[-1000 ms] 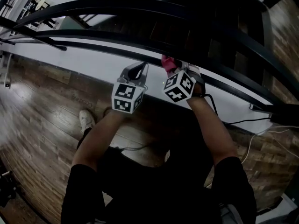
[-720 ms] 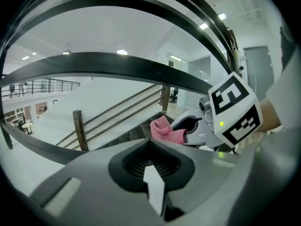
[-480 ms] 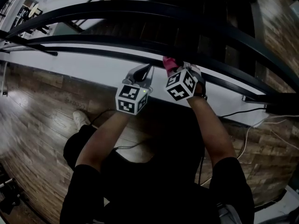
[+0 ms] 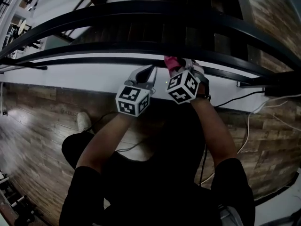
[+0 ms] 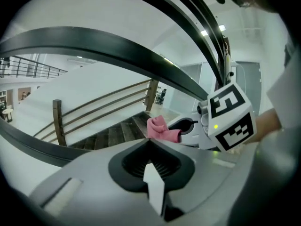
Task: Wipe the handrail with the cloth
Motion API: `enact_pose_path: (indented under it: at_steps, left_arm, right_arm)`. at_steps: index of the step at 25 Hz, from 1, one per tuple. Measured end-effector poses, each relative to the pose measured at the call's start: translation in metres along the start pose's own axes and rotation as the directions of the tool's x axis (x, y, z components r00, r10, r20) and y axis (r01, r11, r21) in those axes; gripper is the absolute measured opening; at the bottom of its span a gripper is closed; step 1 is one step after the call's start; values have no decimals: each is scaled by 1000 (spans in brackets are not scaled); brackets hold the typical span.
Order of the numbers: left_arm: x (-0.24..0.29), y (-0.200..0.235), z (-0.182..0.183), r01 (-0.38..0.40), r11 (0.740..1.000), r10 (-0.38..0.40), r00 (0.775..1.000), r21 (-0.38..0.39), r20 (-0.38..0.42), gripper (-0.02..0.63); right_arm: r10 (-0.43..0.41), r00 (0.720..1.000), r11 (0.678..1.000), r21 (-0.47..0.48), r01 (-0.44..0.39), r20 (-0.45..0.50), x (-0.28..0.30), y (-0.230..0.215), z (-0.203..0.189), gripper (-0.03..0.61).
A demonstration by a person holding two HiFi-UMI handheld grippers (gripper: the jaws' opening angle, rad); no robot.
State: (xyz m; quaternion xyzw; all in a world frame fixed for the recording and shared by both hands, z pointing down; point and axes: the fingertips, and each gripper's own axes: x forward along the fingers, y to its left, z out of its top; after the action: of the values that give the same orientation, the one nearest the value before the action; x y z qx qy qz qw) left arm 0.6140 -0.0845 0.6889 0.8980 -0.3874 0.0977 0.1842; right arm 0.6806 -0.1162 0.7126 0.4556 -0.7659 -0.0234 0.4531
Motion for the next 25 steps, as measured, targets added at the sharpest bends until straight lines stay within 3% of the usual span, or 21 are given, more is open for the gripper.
enact_pose_path:
  at_steps: [10, 25]
  left_arm:
    - [37, -47, 10, 102, 995, -102, 995, 12, 16, 0]
    - [94, -144, 16, 309, 943, -309, 951, 126, -25, 0]
  right_arm:
    - [-69, 996, 994, 77, 73, -63, -22, -41, -55, 49]
    - [-195, 964, 959, 172, 226, -179, -59, -103, -143, 49]
